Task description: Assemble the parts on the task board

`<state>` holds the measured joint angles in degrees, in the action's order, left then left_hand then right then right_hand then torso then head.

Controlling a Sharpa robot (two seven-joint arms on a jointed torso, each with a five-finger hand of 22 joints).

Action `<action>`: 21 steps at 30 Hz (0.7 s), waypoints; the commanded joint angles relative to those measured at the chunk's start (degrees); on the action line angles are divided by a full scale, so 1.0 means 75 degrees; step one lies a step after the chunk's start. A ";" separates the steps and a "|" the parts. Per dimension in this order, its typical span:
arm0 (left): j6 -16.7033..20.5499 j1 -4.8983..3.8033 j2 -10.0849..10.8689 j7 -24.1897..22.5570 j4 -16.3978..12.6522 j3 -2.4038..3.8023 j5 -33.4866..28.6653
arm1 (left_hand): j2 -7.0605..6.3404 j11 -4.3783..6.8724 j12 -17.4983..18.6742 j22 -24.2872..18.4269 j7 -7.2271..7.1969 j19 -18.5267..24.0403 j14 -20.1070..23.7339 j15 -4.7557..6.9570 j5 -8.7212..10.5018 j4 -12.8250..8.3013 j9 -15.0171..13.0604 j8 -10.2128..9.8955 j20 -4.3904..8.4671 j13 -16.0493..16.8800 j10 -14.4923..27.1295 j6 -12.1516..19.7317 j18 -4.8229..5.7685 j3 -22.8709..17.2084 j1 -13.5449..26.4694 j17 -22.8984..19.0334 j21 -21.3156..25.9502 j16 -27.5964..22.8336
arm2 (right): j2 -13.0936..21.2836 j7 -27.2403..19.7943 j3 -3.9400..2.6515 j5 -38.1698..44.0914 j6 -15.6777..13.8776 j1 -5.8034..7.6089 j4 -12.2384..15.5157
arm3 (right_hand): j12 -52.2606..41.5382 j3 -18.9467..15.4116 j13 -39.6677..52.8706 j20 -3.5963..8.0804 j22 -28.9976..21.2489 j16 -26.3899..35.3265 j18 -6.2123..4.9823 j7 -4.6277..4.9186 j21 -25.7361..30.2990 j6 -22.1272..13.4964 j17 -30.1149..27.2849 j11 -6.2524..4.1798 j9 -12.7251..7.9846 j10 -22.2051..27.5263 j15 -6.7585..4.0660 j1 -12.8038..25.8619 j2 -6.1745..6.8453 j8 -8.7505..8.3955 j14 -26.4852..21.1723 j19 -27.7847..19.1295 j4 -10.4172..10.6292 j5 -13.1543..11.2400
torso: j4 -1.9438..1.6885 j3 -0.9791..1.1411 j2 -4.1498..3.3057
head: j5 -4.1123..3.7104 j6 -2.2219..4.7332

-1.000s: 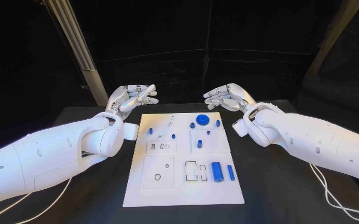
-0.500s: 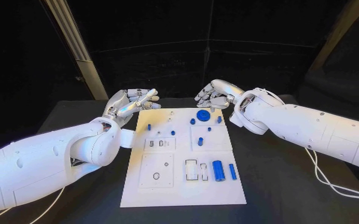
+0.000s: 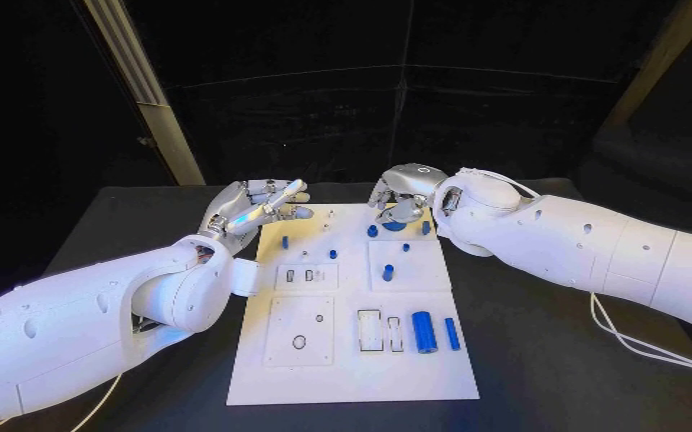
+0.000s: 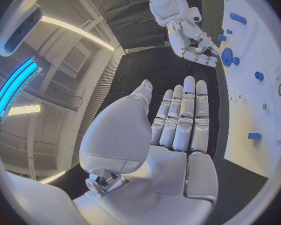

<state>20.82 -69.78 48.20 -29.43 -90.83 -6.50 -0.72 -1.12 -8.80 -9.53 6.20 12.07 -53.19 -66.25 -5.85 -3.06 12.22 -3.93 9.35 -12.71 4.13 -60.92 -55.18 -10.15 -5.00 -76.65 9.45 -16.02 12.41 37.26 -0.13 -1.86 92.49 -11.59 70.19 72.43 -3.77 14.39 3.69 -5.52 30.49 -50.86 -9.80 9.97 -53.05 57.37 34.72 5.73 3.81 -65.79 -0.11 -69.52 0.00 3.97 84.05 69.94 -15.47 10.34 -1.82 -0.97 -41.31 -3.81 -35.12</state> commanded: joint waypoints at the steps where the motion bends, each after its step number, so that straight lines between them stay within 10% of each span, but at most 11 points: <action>1: -0.0164 -0.0013 -0.0020 -0.0009 -0.0012 0.0005 -0.0007 | 0.0015 -0.0017 0.0050 -0.0009 0.0017 -0.0056 0.0042 -0.0035 0.0009 -0.0045 0.0012 -0.0035 0.0001 -0.0011 -0.0014 -0.0040 -0.0058 0.0001 -0.0044 0.0013 0.0016 -0.0030 | -0.0025 0.0208 -0.0009 0.0594 0.0530 0.0019 -0.0006 | 0.0003 0.0003 0.0015 -0.0035 0.0217 -0.0251 0.0022 -0.0015 -0.0207 -0.0051 0.0238 0.0002 0.0000 0.0076 0.0038 -0.0002 0.0069 -0.0032 0.0154 0.0018 0.0083 -0.0067 | -0.0023 -0.0005 -0.0090 | -0.0012 -0.0014; 21: -0.0275 -0.0014 -0.0027 0.0042 0.0016 0.0005 -0.0006 | 0.0011 -0.0045 0.0111 -0.0026 0.0054 -0.0084 0.0072 -0.0056 0.0010 -0.0068 0.0020 -0.0082 -0.0010 -0.0021 0.0016 -0.0013 -0.0053 0.0033 -0.0023 0.0024 0.0024 -0.0093 | -0.0178 0.0063 -0.0008 0.0673 0.1080 0.0021 -0.0044 | -0.0018 0.0101 0.0018 -0.0062 0.1091 -0.1145 0.0122 -0.0025 -0.0978 0.0060 0.1112 -0.0005 0.0011 0.0033 0.0049 -0.0084 0.0013 -0.0006 0.0107 0.0082 0.0209 -0.0049 | -0.0054 -0.0022 -0.0189 | 0.0076 -0.0153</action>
<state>19.85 -69.78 48.04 -29.13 -90.71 -6.50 -0.75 -1.12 -8.80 -8.87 6.08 12.06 -53.38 -66.04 -6.06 -3.06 12.00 -3.88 8.96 -12.90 4.02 -60.92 -55.17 -10.15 -4.92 -76.65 9.56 -16.02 11.92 36.04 0.61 -1.86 96.84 -4.66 70.20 72.20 -3.77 14.97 3.74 -5.94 38.45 -59.27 -9.80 9.84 -60.16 57.50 42.88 5.73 3.81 -65.39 -0.11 -69.74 0.21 3.97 84.05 70.36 -14.05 10.01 -2.19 -1.12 -42.60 -3.33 -36.21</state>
